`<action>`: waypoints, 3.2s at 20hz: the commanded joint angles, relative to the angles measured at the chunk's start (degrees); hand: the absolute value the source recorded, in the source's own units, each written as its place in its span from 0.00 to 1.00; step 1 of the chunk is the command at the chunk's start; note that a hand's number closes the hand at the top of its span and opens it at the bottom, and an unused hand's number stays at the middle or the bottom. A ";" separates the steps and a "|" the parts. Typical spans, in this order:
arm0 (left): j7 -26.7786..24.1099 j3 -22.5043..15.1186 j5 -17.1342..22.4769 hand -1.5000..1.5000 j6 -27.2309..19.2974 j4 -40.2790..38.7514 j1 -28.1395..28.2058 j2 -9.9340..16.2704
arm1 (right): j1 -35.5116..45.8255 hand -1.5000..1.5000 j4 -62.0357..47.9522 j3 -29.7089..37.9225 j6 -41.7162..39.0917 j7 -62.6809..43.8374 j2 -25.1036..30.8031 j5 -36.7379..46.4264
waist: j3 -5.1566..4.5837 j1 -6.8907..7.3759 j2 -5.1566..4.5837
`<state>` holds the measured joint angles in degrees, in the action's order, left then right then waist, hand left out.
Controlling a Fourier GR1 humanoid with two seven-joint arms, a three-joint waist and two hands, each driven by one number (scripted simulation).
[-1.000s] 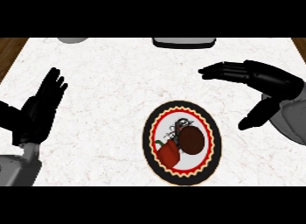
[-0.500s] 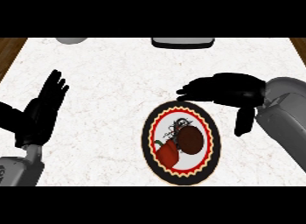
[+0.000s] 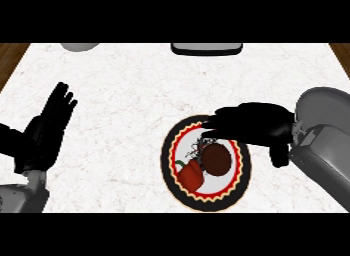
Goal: Pick the cupcake from the plate and place it in the pan
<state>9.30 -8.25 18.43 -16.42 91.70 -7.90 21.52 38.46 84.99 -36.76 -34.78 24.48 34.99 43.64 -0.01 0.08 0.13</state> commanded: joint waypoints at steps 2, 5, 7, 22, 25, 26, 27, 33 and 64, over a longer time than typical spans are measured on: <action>-1.65 1.49 0.47 0.50 2.33 0.72 3.99 -0.19 | -3.69 0.00 9.12 0.14 0.50 -3.60 1.77 5.98 | -0.01 -0.18 0.08; 1.69 3.16 -1.02 0.50 1.15 -4.52 -5.20 -1.20 | -4.28 0.00 10.96 0.94 -1.65 -5.48 -0.87 8.62 | 0.00 -0.39 -0.07; -0.26 3.09 -1.84 0.50 3.50 -3.84 -1.91 -1.60 | -4.54 0.00 5.63 1.89 0.76 -3.11 -4.50 11.26 | 0.01 0.07 -0.15; -0.61 5.92 -4.79 0.50 6.12 -2.53 -0.12 -5.22 | -9.84 0.00 5.69 0.04 -3.12 -9.07 -14.91 24.48 | 0.01 0.18 -0.14; 3.17 6.32 -5.60 0.50 5.18 -4.19 -4.76 -5.70 | -10.87 0.00 -0.71 0.34 1.94 -6.63 -16.92 26.02 | 0.02 0.12 -0.20; 4.01 8.39 -4.83 0.50 6.86 -3.51 -4.04 -4.28 | -10.58 0.00 5.05 2.44 -2.91 -5.01 -15.92 24.90 | 0.01 0.02 -0.12; 4.50 7.17 -5.95 0.50 6.29 1.51 -0.21 -4.65 | -11.79 0.00 2.99 2.84 -0.17 -4.73 -15.74 26.39 | 0.02 0.18 -0.09; 3.63 8.60 -6.29 0.50 7.93 0.82 0.01 -5.88 | -9.61 0.00 -7.13 2.67 3.29 -1.00 -18.49 31.31 | 0.01 0.25 -0.14; 4.92 12.35 -10.15 0.50 10.71 -1.11 -2.71 -9.69 | -12.10 1.00 -22.56 10.64 17.93 11.09 -30.50 37.75 | 0.02 0.04 -0.16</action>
<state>13.94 3.62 8.82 -5.37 91.02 -10.01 12.12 27.98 63.94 -28.23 -20.05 34.05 5.11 82.50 -0.25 0.15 0.44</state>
